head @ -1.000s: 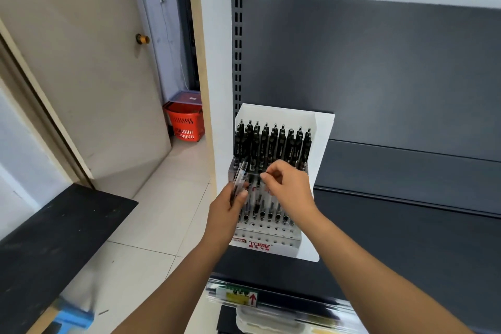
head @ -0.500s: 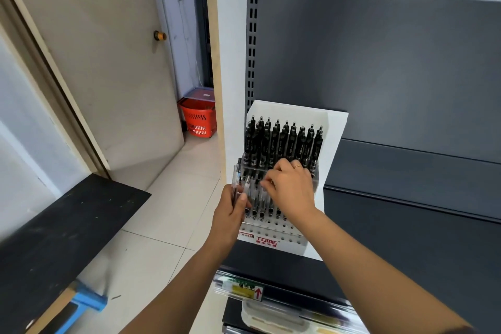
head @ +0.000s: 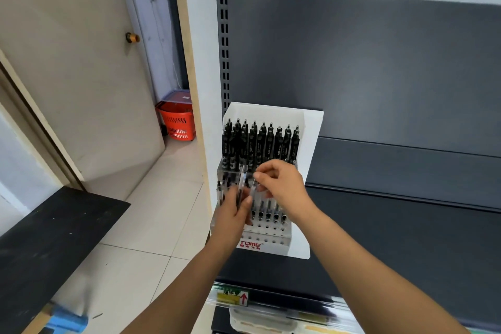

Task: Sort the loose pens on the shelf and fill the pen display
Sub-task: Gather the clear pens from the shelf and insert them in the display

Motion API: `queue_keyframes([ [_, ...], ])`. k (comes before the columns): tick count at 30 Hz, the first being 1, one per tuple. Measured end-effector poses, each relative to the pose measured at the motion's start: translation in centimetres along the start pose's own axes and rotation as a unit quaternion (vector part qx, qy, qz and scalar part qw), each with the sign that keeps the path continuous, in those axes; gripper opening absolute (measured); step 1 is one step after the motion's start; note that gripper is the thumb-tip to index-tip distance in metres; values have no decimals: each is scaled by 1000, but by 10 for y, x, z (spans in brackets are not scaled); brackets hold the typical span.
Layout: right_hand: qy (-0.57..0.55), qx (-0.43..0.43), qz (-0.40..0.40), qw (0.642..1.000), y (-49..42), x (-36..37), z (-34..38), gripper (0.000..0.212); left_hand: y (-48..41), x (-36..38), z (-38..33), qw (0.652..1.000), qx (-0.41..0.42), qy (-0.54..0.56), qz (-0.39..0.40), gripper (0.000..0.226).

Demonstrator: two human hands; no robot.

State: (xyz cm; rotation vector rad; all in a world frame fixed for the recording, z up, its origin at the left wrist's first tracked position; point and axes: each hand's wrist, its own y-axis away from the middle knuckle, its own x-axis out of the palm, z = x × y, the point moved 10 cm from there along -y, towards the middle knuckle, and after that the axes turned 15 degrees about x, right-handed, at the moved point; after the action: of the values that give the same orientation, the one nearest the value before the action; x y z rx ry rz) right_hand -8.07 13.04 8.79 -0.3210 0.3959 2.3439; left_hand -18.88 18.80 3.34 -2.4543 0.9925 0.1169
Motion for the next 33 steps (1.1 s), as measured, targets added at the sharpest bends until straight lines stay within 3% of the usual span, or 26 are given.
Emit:
queue_keyframes([
  [4,32,-15,-25,999,3,-15,4,12,-6,4,-8,999,31,-32,8,5],
  [8,94,-59,-81,991,5,-30,14,9,-8,-11,-7,998,31,-50,-32,8],
  [16,232,-131,-89,960,3,-7,14,12,-2,-16,2,999,9,-22,-24,3],
  [18,310,-156,-91,934,3,6,9,17,1,-17,6,1000,-2,-2,-26,5],
  [20,394,-205,-136,885,8,16,10,13,3,-18,9,999,-10,16,-29,9],
  [23,426,-253,-207,843,16,18,18,7,4,-20,11,1000,-12,10,-26,14],
  [28,432,-248,-232,835,13,14,19,11,3,-24,13,999,8,-40,-19,13],
  [33,392,-233,-231,859,11,8,13,11,2,-22,10,998,13,-56,-18,18],
])
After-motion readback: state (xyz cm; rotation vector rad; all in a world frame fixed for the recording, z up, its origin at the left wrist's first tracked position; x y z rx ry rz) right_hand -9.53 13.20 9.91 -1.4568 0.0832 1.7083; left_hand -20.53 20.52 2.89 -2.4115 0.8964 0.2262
